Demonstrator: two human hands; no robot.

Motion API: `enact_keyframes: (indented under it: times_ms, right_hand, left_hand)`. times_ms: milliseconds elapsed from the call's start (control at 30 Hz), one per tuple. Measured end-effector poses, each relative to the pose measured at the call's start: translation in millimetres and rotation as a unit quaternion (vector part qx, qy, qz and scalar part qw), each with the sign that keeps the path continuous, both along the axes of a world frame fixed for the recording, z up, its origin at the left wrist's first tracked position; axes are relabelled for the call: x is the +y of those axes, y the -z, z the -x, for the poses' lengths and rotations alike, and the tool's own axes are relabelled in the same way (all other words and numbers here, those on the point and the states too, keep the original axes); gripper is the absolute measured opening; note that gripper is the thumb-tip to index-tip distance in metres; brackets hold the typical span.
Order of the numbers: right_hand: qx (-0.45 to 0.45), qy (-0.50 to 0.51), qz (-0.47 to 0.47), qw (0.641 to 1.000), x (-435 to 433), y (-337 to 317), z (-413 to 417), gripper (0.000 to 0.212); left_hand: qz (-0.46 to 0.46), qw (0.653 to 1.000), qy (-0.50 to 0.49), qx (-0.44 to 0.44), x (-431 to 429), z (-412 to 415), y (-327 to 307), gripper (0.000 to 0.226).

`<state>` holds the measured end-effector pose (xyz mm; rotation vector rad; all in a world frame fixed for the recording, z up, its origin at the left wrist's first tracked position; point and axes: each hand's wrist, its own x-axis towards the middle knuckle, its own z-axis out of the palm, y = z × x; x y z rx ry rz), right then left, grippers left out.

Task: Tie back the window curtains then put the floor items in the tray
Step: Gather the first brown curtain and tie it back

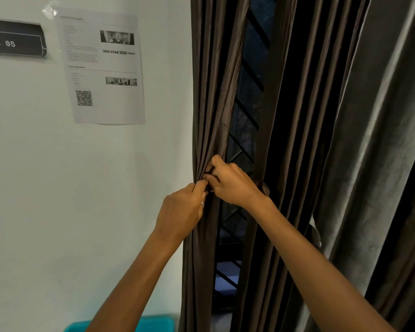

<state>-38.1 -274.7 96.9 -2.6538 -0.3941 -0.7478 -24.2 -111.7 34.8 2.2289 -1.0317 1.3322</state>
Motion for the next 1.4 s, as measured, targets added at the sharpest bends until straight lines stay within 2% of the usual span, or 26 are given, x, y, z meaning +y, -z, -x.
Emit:
enact_keyframes:
  times_ms: [233,367,500,600,700,867,933,1067,1200,1300,1400]
  right_hand:
    - [0.007,-0.03,-0.073,0.997,-2.4,1.3,-3.7,0.014]
    - [0.012,-0.045,-0.075,0.996,-2.0,0.9,-3.7,0.012]
    - [0.009,-0.064,-0.09,0.994,-2.8,4.1,-2.9,0.01]
    - [0.025,-0.084,-0.116,0.989,-3.8,5.2,-1.4,0.011]
    - [0.044,-0.108,-0.16,0.98,-5.2,6.4,1.8,0.013]
    - [0.086,-0.136,-0.22,0.962,-9.9,11.3,9.4,0.01]
    - [0.112,-0.149,-0.232,0.955,-12.8,11.6,11.9,0.011]
    - [0.133,-0.161,-0.191,0.959,-18.2,15.1,18.1,0.032]
    - [0.048,-0.1,-0.07,0.991,-13.6,24.9,24.3,0.049]
    - [-0.059,-0.047,0.033,0.997,-10.5,35.0,29.0,0.045]
    - [-0.085,-0.043,0.065,0.993,-8.8,41.2,31.3,0.028]
  left_hand:
    - [-0.11,0.99,-0.085,0.017,-2.5,9.0,-15.0,0.025]
    - [-0.126,0.988,-0.073,0.06,-3.1,8.2,-27.6,0.026]
    - [-0.087,0.979,-0.027,0.183,1.5,-2.3,-32.9,0.028]
    - [-0.06,0.94,0.039,0.332,3.2,-8.8,-36.5,0.033]
    - [0.02,0.873,0.101,0.477,2.8,-14.1,-43.9,0.033]
    - [0.062,0.784,0.125,0.605,3.1,-22.9,-55.9,0.022]
    - [0.071,0.763,0.144,0.626,4.4,-24.5,-57.7,0.019]
    - [0.082,0.752,0.159,0.635,5.3,-26.5,-57.0,0.021]
    - [0.078,0.754,0.166,0.631,3.9,-27.9,-53.7,0.021]
    - [0.067,0.765,0.162,0.62,1.5,-28.9,-51.8,0.024]
    - [0.061,0.773,0.15,0.613,-1.1,-30.1,-51.8,0.026]
